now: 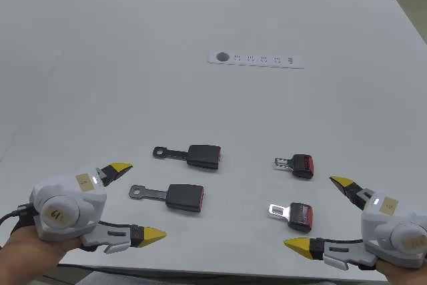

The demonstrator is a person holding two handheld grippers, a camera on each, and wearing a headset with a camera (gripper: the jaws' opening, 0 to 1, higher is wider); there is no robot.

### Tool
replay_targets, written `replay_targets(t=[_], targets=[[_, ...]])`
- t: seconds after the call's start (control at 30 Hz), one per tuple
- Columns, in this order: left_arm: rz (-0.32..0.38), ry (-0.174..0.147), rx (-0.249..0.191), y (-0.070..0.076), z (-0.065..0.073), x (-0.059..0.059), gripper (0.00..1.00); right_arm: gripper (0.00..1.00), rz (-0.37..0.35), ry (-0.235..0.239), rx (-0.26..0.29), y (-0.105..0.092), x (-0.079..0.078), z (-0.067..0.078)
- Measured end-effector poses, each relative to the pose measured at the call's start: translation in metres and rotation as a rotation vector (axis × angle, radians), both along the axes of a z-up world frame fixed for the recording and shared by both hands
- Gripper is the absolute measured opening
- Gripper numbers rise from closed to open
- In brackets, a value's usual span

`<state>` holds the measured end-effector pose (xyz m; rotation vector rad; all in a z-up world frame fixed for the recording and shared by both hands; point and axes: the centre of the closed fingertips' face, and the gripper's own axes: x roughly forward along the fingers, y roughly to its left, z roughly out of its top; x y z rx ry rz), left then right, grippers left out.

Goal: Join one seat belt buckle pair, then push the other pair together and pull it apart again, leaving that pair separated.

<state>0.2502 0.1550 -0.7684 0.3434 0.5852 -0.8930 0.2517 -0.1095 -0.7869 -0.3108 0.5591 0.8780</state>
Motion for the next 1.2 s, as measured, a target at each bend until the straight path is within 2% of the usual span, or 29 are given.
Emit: replay_targets(t=[0.4, 0.67, 1.2], targets=[[-0.014, -0.002, 0.005, -0.003, 0.001, 0.000, 0.92, 0.99, 0.008, 0.004, 0.003, 0.003, -0.004, 0.002], [-0.017, -0.009, 0.001, -0.007, 0.008, -0.004, 0.92, 0.98, -0.008, -0.004, 0.007, 0.001, -0.010, 0.005], [-0.014, -0.025, 0.001, 0.000, 0.012, -0.009, 0.91, 0.97, -0.037, -0.013, 0.006, -0.006, -0.020, 0.008]])
